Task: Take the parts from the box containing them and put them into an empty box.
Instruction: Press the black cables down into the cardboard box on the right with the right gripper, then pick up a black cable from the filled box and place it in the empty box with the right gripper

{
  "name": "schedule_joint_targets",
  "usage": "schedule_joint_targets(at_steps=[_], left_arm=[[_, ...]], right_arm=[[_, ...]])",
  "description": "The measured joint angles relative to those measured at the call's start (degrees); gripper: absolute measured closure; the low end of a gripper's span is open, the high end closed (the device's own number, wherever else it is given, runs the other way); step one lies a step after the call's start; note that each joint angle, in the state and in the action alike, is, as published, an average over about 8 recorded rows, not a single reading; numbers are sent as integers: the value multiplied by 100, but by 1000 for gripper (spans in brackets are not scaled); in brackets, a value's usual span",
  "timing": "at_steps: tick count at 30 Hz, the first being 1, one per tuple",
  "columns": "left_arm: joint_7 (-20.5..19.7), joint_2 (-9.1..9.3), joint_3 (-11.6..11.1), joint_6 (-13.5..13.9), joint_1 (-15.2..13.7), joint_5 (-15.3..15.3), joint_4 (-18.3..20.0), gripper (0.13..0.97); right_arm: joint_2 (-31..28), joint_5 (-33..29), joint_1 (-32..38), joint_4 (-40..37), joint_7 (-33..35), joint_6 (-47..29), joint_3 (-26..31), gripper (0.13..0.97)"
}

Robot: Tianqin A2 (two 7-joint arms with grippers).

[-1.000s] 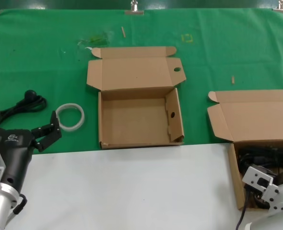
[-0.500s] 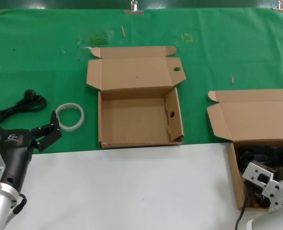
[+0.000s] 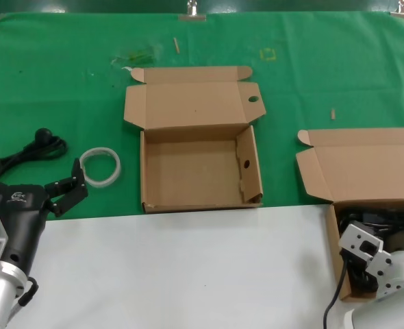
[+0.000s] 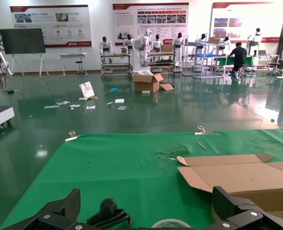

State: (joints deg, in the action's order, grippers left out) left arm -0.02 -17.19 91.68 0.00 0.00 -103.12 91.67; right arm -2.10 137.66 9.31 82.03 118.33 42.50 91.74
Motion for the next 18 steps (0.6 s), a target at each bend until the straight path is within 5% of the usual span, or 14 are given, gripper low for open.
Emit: schedule_joint_targets(at_steps=[18], left_arm=[[0,0,0,0,0,0,0,132]], right_arm=[[9,13,-218,410,-177,341,130,615]])
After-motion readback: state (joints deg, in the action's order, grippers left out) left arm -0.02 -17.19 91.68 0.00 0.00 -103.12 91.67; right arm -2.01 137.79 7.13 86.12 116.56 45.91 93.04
